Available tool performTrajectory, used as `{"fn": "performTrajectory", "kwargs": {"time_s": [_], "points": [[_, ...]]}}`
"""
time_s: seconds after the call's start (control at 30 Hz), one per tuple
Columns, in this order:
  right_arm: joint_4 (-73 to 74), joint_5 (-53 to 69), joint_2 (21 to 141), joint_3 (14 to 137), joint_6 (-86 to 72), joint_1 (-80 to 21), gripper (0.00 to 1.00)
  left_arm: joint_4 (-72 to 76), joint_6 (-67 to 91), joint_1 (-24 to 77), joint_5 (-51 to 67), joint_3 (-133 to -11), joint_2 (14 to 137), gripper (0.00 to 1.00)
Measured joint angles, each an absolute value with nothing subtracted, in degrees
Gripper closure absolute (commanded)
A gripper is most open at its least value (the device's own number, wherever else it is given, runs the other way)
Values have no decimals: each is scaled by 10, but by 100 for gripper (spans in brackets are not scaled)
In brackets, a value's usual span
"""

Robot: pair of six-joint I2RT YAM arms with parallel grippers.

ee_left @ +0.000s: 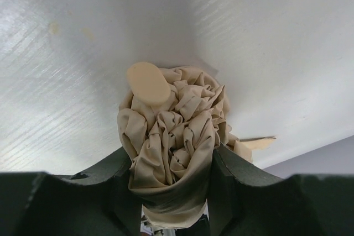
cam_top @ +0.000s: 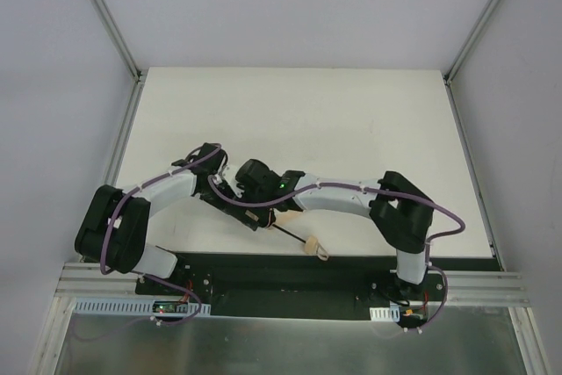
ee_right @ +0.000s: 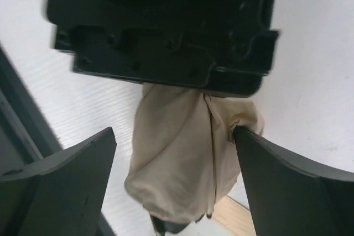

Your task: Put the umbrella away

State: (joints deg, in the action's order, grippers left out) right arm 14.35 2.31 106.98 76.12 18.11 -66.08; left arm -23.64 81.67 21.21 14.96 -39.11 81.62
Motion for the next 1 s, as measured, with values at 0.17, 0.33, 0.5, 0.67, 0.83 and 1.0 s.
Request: {"fn": "performTrajectory", "kwargs": {"time_s": [0.17,0.33,0.5,0.67,0.83,1.0], "points": [[116,-29,1108,730,187,-667,15,-254,824,201,160,-398,826,100],[102,-58,1116,727,185,-668,47,-264,831,197,164,-398,826,100],[103,-55,1126,737,183,-671,90,-264,831,190,165,-404,830,92],[92,13,1125,733,171,-639,100,-258,806,190,160,-405,822,19],[55,180,1125,717,125,-563,100,-217,777,187,146,-371,780,6],[24,346,1136,704,44,-510,100,-166,768,187,157,-345,773,18]]}}
